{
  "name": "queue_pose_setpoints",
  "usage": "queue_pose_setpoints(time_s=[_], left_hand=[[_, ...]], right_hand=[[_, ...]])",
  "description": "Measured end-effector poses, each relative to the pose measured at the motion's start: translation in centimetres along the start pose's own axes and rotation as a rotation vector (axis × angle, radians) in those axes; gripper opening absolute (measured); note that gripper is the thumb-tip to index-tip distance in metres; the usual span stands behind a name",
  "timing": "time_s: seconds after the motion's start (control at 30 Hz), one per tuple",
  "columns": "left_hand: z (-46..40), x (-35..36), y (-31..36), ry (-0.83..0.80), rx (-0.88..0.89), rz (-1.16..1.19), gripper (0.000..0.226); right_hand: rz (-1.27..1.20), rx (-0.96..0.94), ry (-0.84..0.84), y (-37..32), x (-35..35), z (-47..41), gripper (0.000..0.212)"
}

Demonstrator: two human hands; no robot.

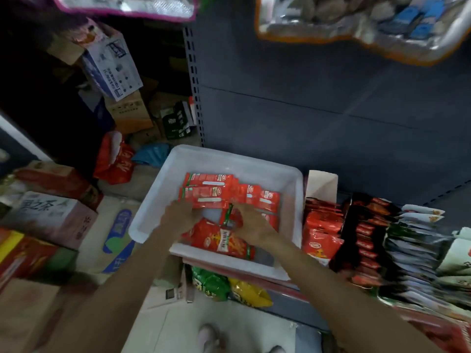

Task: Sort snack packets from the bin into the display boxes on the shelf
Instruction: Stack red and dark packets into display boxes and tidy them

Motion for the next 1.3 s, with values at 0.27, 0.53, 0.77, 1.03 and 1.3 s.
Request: queue_pose_setpoints(time_s=[0.27, 0.53, 0.77, 1.03, 1.3], left_hand=[[-0.3, 1.3, -1.8, -0.092, 0.051, 0.078, 0.025], [-0.3, -4.3, 1.3, 0.394, 0.328, 0.143, 0.015], [0.1, -7.0, 10.4, 0.469, 0.736, 0.235, 0.012], [-2.6, -2.4, 20.6, 0.399, 0.786, 0.579, 0.007], [-4.8, 1.3, 25.1, 0.295, 0.744, 0.451, 0.009]], right_hand=[[0.180, 0.143, -0.144, 0.8, 3.3, -1.8, 0.073], [-0.030, 0.079, 0.008, -0.3, 1.4, -1.7, 0.064], [-0.532, -0.152, 0.258, -2.2, -7.0, 1.9, 0.015], [-0.701, -0.089, 0.745, 6.9, -15.8, 7.1, 0.008], [-0.559, 0.072, 0.688, 11.9, -18.4, 7.0, 0.017]])
Point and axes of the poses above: each hand's wrist, its own z-axis away from the middle knuckle, its own x-axis out of the palm, y = z × x, the point moved 4 cm from there along -z, towards the middle knuckle, and after that the axes turned 14 degrees about x, right-handed, at the moved point
